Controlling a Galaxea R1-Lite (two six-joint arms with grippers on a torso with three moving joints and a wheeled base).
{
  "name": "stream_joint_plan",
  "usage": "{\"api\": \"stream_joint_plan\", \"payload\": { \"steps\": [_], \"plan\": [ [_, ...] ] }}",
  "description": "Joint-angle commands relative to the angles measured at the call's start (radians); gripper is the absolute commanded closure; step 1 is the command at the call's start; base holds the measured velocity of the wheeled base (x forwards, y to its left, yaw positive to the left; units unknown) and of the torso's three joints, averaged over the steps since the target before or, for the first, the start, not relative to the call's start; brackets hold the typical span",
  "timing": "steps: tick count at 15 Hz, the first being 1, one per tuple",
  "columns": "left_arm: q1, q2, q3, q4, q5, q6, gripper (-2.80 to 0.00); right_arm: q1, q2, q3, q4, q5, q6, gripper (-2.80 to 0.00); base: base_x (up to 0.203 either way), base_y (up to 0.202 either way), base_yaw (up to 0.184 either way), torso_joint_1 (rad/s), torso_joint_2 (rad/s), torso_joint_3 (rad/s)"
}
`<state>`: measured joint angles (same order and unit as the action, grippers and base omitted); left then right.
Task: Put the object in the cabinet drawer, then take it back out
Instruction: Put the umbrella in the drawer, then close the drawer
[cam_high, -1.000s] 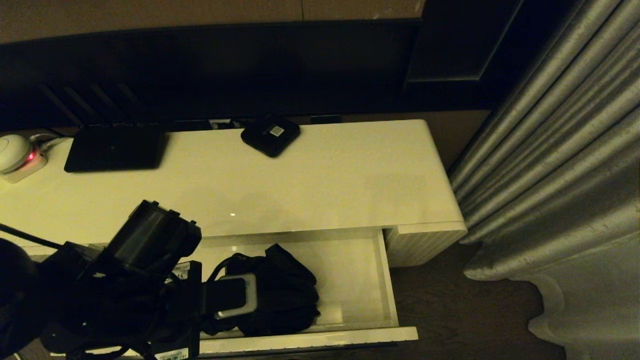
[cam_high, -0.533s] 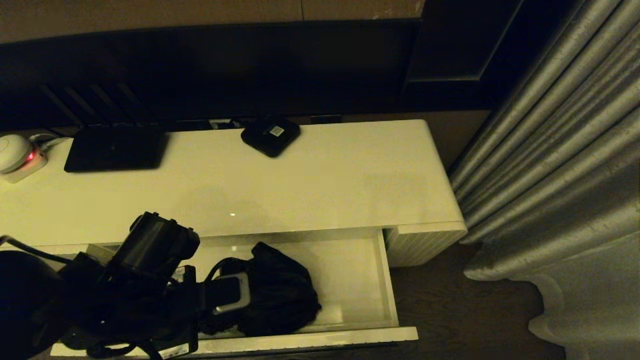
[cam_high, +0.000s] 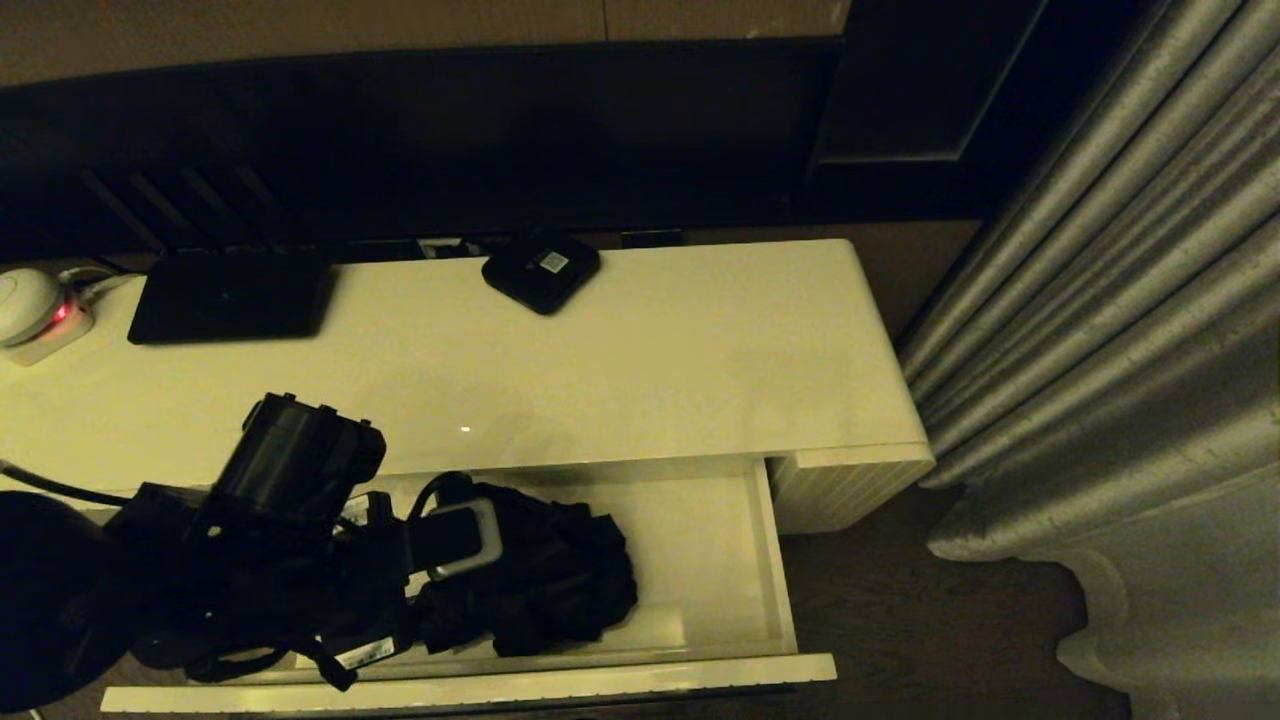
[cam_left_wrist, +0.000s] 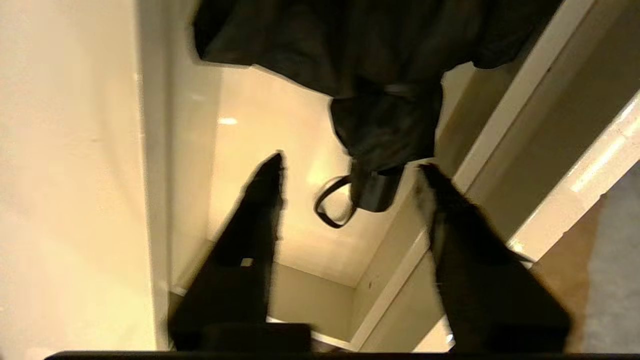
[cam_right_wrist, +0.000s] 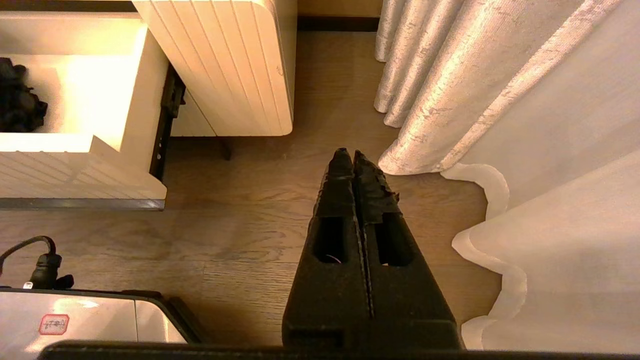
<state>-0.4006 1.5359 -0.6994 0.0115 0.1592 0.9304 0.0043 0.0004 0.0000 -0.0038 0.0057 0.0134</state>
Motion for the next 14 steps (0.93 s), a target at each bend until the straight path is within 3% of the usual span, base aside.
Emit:
{"api": "stream_joint_plan", "payload": {
  "steps": [1,7,11,12,14],
  "plan": [
    [0.001,-0.022,-0.002,-0.003,0.004,0.002,-2.80,0.000,0.001,0.000,-0.001,0.000,0.000,0.00,0.000,0.000,0.000,0.000,0.00,0.000],
    [0.011,-0.203,-0.057,0.065,0.009,-0.019,-2.80,0.000,0.001,0.001,0.000,0.000,0.000,0.00,0.000,0.000,0.000,0.000,0.00,0.000],
    [0.014,-0.320,-0.093,0.243,0.009,-0.146,-2.80,0.000,0.001,0.000,-0.001,0.000,0.000,0.00,0.000,0.000,0.000,0.000,0.00,0.000],
    [0.014,-0.351,-0.097,0.318,0.003,-0.169,-0.09,0.000,0.001,0.000,-0.001,0.000,0.000,0.00,0.000,0.000,0.000,0.000,0.00,0.000],
    [0.013,-0.404,-0.065,0.442,-0.008,-0.197,0.00,0.000,0.001,0.000,-0.001,0.000,0.000,0.00,0.000,0.000,0.000,0.000,0.00,0.000]
  ]
}}
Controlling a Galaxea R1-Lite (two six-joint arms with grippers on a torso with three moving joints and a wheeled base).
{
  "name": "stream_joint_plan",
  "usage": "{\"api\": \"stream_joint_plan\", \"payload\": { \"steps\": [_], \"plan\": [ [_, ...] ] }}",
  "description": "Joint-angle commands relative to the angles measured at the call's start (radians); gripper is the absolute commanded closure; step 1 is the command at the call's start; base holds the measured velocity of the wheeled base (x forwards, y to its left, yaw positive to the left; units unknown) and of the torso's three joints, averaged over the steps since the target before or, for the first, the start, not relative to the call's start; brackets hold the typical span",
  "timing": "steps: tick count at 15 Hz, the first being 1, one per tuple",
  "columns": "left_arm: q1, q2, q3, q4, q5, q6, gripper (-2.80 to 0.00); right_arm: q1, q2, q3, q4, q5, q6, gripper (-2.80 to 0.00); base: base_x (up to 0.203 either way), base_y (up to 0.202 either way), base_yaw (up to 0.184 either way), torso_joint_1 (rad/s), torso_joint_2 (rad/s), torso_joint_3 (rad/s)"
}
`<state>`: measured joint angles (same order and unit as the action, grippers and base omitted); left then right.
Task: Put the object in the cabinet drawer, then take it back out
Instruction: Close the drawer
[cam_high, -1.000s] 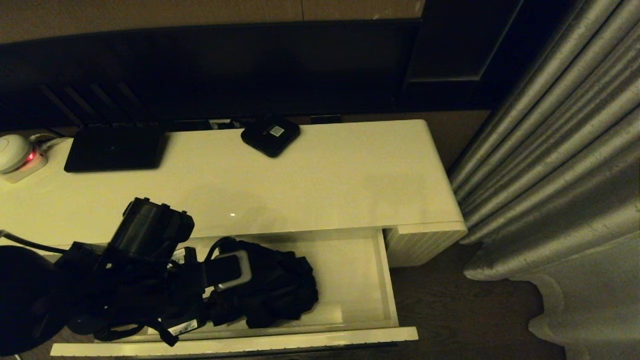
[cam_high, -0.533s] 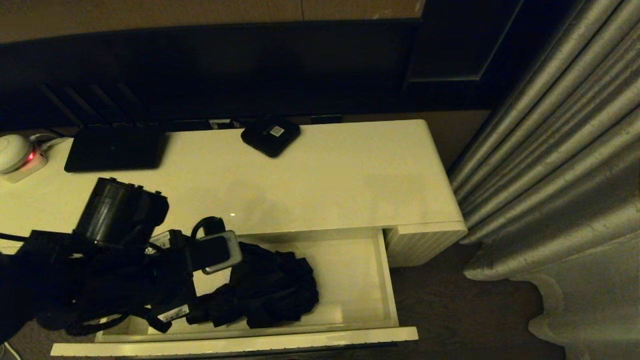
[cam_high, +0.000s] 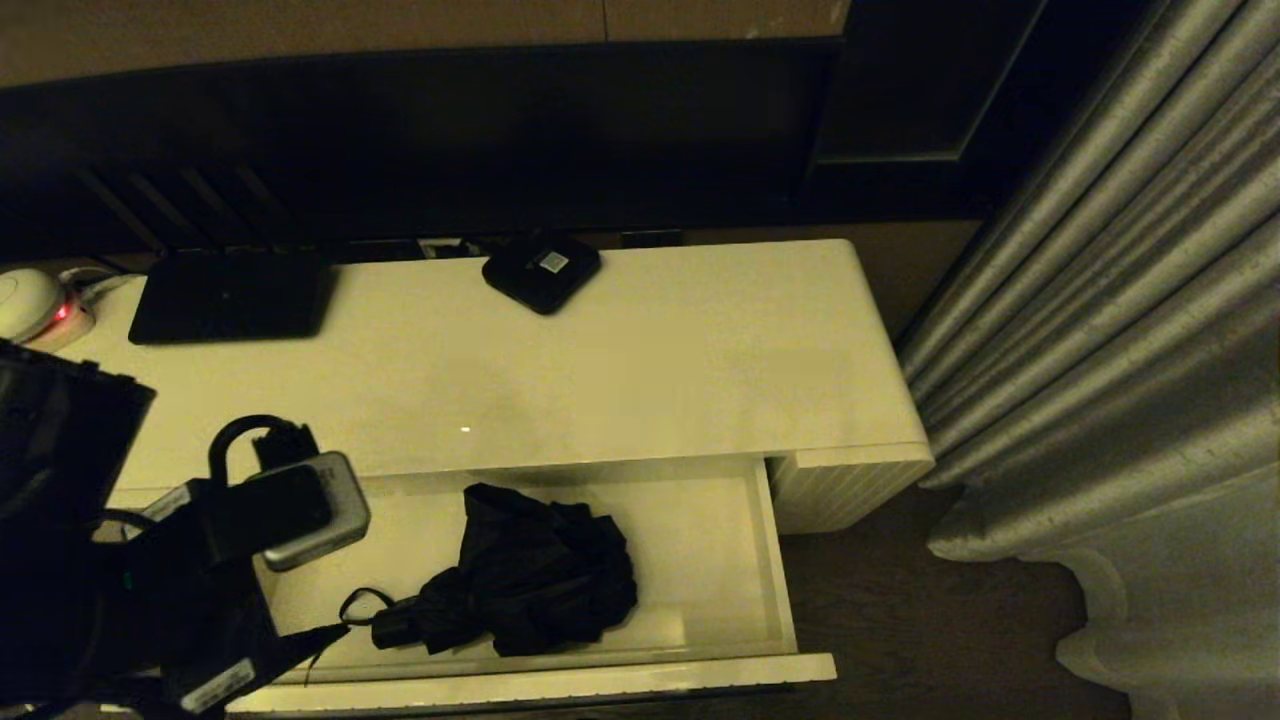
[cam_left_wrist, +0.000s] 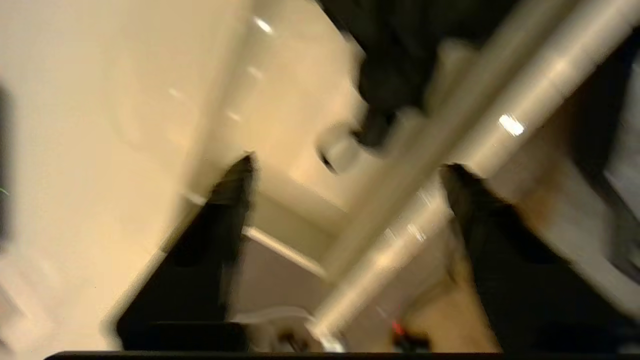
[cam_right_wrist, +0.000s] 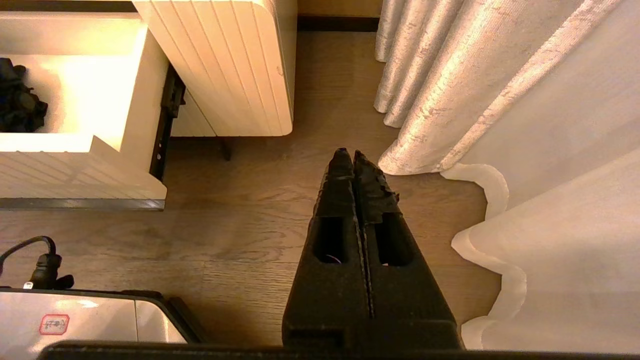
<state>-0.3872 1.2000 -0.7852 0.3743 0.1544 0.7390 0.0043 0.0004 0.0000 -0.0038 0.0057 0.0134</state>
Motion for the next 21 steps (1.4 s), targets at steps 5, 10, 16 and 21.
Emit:
{"api": "stream_joint_plan", "payload": {
  "steps": [5,10,16,21],
  "plan": [
    [0.000,-0.162,0.128,0.228,-0.009,-0.274,0.00,0.000,0.001,0.000,0.000,0.000,0.000,0.00,0.000,0.000,0.000,0.000,0.00,0.000],
    [-0.001,-0.288,0.247,0.416,-0.086,-0.577,0.00,0.000,0.001,0.000,-0.001,0.000,0.000,0.00,0.000,0.000,0.000,0.000,0.00,0.000],
    [-0.001,-0.375,0.345,0.434,-0.222,-0.762,0.00,0.000,0.001,0.000,0.000,0.000,0.000,0.00,0.000,0.000,0.000,0.000,0.00,0.000],
    [-0.001,-0.387,0.374,0.435,-0.227,-0.833,0.00,0.000,0.001,0.000,0.000,0.000,0.000,0.00,0.000,0.000,0.000,0.000,0.00,0.000]
  ]
}}
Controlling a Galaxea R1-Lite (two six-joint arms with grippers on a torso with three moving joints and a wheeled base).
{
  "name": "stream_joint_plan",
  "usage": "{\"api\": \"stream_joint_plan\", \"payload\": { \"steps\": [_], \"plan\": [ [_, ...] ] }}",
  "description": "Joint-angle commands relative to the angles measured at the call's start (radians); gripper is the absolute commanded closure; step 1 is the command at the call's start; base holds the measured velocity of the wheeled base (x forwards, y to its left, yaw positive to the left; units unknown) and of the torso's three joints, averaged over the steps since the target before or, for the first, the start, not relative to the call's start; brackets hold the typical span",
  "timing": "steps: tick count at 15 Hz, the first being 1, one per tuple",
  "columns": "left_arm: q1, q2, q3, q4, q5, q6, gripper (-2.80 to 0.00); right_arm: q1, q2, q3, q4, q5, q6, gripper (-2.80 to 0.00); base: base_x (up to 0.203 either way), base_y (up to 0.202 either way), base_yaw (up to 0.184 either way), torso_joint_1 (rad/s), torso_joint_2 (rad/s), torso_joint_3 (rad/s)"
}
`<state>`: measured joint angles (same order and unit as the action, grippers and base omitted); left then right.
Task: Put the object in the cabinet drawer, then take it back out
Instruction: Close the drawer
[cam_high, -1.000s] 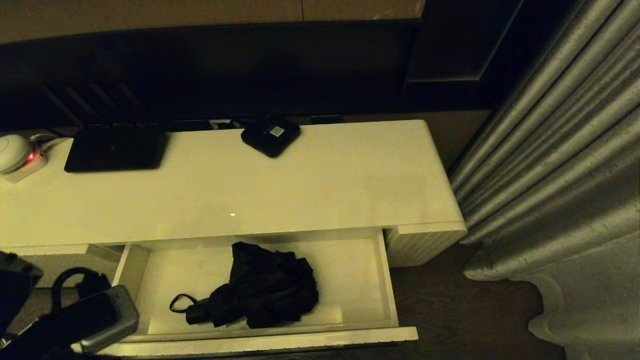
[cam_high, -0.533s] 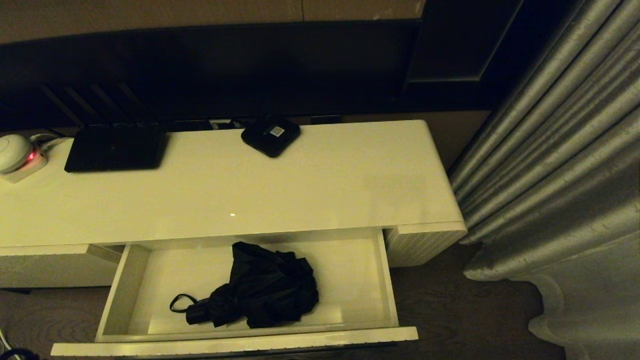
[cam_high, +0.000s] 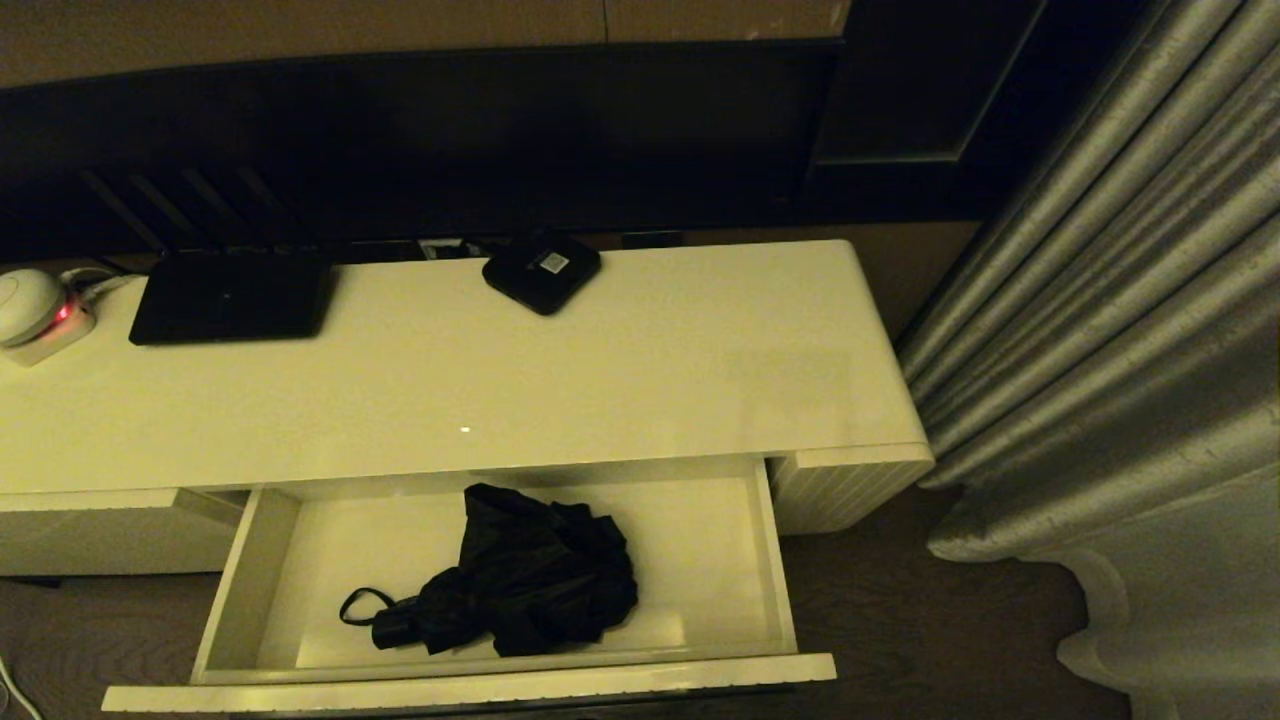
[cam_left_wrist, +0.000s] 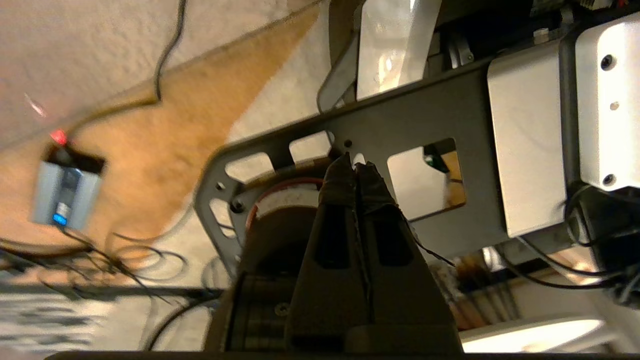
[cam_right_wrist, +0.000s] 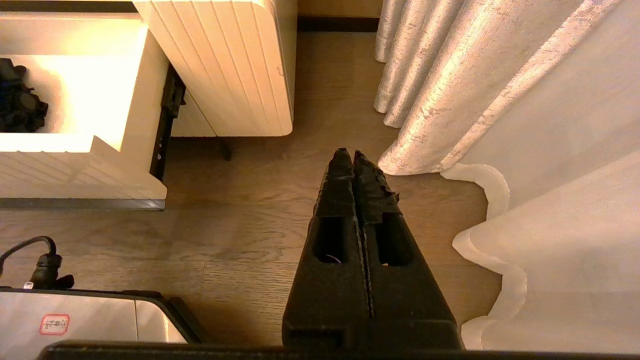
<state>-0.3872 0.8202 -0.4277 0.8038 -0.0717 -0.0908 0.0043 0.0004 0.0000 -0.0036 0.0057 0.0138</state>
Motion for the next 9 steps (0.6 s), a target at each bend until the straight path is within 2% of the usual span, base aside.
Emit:
{"api": "stream_joint_plan", "payload": {
  "steps": [1,6,9],
  "plan": [
    [-0.001,0.000,0.029,0.006,0.000,0.002,0.00,0.000,0.001,0.000,0.000,0.000,0.000,0.00,0.000,0.000,0.000,0.000,0.00,0.000],
    [-0.001,0.052,0.056,-0.003,-0.030,-0.010,0.00,0.000,0.001,0.000,-0.001,0.000,0.000,0.00,0.000,0.000,0.000,0.000,0.00,0.000],
    [-0.001,0.100,0.023,-0.011,-0.031,-0.003,0.00,0.000,0.001,0.000,-0.001,0.000,0.000,0.00,0.000,0.000,0.000,0.000,0.00,0.000]
  ]
}}
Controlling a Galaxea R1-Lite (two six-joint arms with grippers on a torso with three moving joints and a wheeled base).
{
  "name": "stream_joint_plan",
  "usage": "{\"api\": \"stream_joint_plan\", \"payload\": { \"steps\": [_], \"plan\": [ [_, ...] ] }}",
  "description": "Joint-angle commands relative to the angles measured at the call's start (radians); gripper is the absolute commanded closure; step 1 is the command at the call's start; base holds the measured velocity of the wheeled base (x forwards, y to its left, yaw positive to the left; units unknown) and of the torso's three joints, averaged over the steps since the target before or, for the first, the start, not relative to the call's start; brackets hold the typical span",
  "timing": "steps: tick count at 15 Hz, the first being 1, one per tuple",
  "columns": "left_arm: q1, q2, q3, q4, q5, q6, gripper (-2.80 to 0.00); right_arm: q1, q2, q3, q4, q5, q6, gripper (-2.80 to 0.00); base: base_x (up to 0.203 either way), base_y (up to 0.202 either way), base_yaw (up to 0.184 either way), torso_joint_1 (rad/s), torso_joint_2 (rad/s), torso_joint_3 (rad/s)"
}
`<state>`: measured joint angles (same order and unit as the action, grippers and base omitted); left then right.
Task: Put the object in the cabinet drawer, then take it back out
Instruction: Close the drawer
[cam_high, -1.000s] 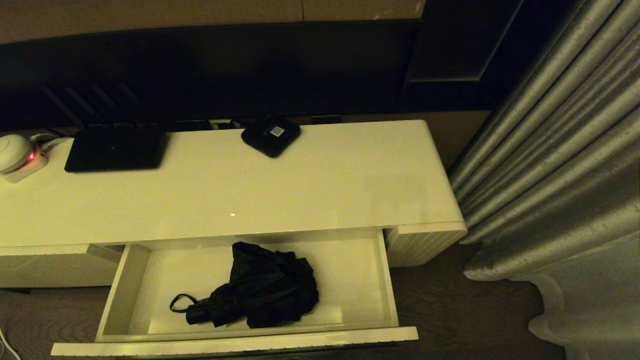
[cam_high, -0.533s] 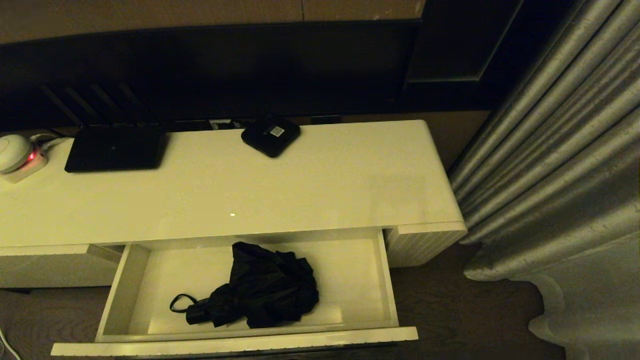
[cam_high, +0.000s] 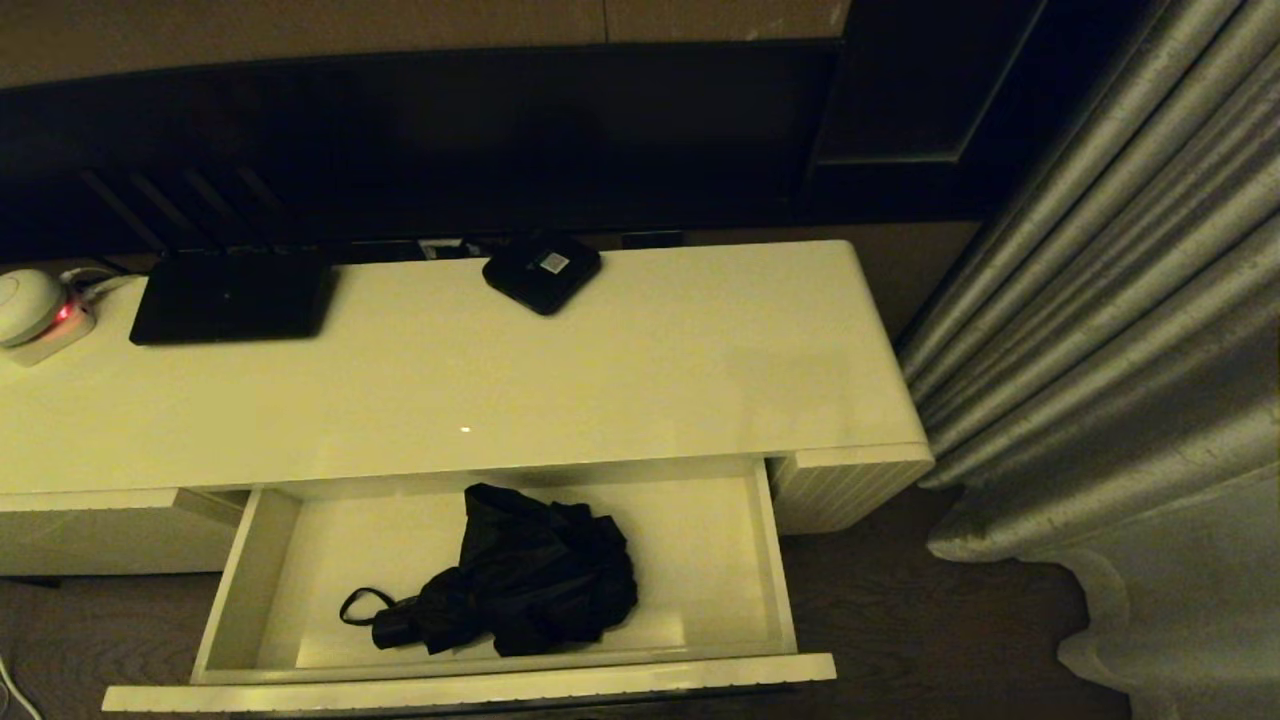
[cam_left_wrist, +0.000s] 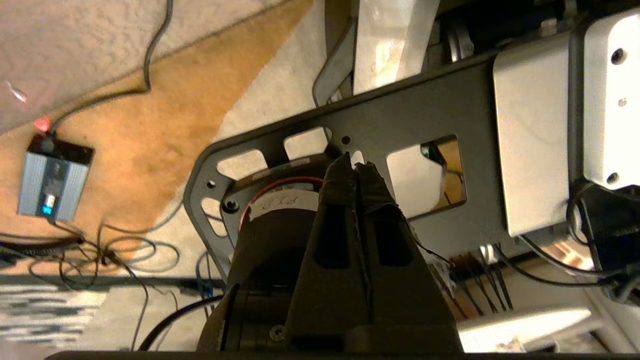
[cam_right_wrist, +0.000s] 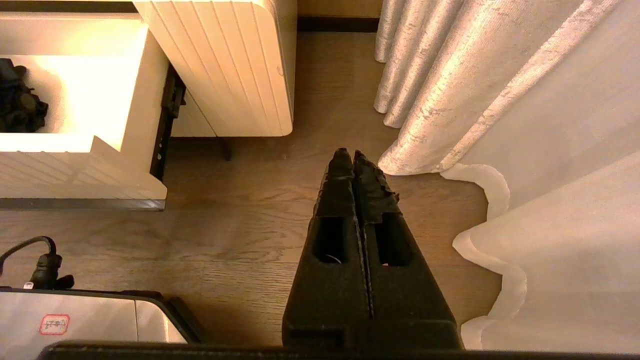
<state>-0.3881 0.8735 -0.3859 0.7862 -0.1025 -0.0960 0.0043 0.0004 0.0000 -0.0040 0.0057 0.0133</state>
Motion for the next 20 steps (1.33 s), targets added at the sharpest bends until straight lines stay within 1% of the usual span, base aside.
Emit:
{"api": "stream_joint_plan", "payload": {
  "steps": [1,3,6,9,11,12,14,15,16,18,20],
  "plan": [
    [-0.001,0.077,-0.031,0.006,-0.007,0.005,0.00,0.000,0.001,0.000,0.001,0.000,0.001,0.00,0.000,0.000,0.000,0.000,0.00,0.000],
    [-0.001,0.164,-0.061,0.005,-0.028,0.011,0.00,0.000,0.001,0.000,-0.001,0.000,0.001,0.00,0.000,0.000,0.000,0.000,0.00,0.000],
    [-0.002,0.282,-0.133,0.000,-0.037,0.019,0.00,0.000,0.001,0.002,-0.001,0.000,0.001,0.00,0.000,0.000,0.000,0.000,0.00,0.000],
    [-0.002,0.336,-0.211,0.004,-0.045,0.011,0.00,0.000,0.001,0.001,0.000,0.000,0.001,0.00,0.000,0.000,0.000,0.000,0.00,0.000],
    [-0.001,0.332,-0.265,0.013,-0.088,-0.010,0.00,0.000,0.001,0.000,0.000,0.000,0.001,0.00,0.000,0.000,0.000,0.000,0.00,0.000],
    [-0.001,0.329,-0.282,0.025,-0.099,-0.024,0.00,0.000,0.001,0.000,0.000,0.000,0.001,0.00,0.000,0.000,0.000,0.000,0.00,0.000],
    [-0.002,0.329,-0.298,0.055,-0.110,-0.027,0.00,0.000,0.001,0.002,-0.001,0.000,0.001,0.00,0.000,0.000,0.000,0.000,0.00,0.000],
    [-0.003,0.350,-0.308,0.089,-0.154,-0.020,0.00,0.000,0.001,0.001,0.001,0.000,0.001,0.00,0.000,0.000,0.000,0.000,0.00,0.000],
    [-0.003,0.369,-0.315,0.106,-0.183,-0.016,0.00,0.000,0.001,0.000,0.000,0.000,0.001,0.00,0.000,0.000,0.000,0.000,0.00,0.000],
    [-0.009,0.457,-0.337,0.106,-0.196,-0.016,0.00,0.000,0.001,0.002,-0.001,0.000,0.001,0.00,0.000,0.000,0.000,0.000,0.00,0.000],
    [-0.013,0.551,-0.383,0.107,-0.212,-0.024,0.00,0.000,0.001,0.000,-0.001,0.000,0.001,0.00,0.000,0.000,0.000,0.000,0.00,0.000]
  ]
}}
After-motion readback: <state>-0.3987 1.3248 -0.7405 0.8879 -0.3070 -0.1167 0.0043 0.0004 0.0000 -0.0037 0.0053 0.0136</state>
